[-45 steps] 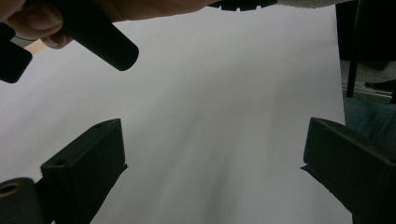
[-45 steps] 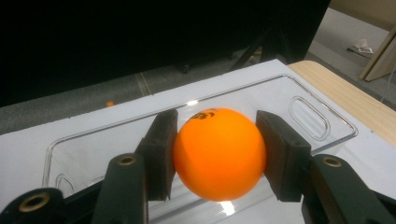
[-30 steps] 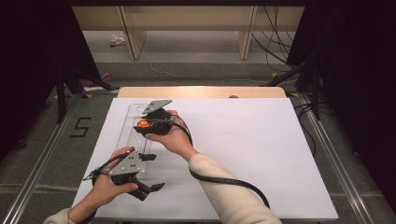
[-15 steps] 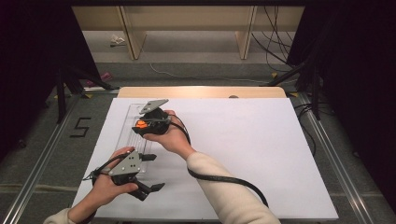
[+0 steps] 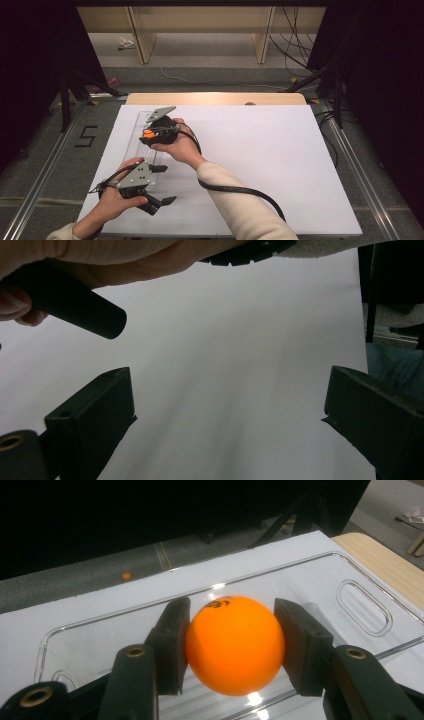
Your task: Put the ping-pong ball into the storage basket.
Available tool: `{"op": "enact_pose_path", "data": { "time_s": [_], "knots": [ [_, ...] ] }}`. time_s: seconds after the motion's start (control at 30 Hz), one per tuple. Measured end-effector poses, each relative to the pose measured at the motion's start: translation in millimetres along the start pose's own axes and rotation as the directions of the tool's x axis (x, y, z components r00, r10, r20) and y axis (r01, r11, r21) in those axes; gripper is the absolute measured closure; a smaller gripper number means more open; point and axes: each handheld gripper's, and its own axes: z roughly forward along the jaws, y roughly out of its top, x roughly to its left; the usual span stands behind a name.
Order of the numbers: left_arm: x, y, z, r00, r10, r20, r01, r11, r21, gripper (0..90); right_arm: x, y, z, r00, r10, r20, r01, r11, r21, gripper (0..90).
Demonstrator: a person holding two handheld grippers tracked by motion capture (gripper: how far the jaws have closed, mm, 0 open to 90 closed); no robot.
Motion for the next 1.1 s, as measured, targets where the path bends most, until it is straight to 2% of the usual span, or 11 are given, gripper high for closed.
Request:
{"op": "enact_pose_path", "data": {
  "time_s": [0.87,1.0,1.1],
  "knots": [
    [0.1,-0.4,-0.4,1.0000,0.001,0.005,-0.001,1.0000,0.003,5.5,-7.0,-7.4,25.2,0.9996,0.029,0.000,-0.029,0.998,0.060,51.2],
    [0.0,-0.5,-0.1,1.0000,0.001,0.004,-0.001,1.0000,0.002,5.5,-6.7,-6.2,25.2,0.9997,0.023,0.002,-0.024,0.998,0.059,47.1],
    [0.1,-0.4,-0.4,1.0000,0.001,0.005,-0.001,1.0000,0.003,5.5,-6.4,-4.9,24.1,0.9996,0.028,0.007,-0.028,0.998,0.052,39.4]
  ]
}}
